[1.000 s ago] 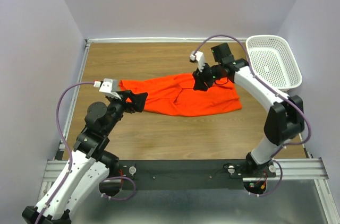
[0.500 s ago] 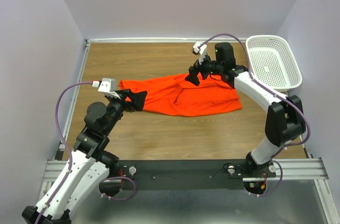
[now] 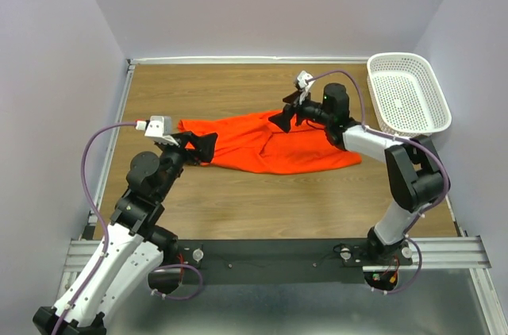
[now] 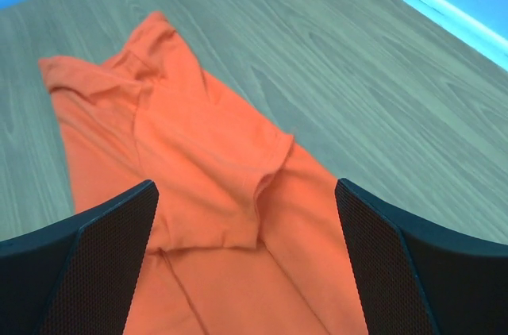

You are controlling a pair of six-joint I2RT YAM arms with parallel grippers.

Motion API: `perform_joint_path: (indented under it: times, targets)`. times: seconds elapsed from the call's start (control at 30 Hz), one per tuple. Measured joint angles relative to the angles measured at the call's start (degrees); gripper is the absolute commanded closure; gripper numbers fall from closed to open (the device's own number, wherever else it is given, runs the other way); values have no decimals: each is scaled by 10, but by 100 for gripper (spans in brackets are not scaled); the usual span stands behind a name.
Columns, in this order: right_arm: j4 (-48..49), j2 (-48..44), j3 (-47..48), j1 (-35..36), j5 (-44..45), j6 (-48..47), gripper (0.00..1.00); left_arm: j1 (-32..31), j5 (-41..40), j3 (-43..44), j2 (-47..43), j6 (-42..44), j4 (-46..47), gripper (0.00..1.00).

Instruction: Fold and stack the t-shirts

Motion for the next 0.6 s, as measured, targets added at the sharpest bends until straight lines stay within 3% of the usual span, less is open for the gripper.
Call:
perform_joint_path:
  times: [0.27,0.43,0.6]
  targets:
    - [145,48,-36,0,-135,34,0,0,-12,0,0,0,7,9]
    - [68,99,41,2,-174,28,0,0,-13,0,2,0,11,9]
    - [63,98,40,2,-162,17,0,0,-12,-18,3,-5,38,7]
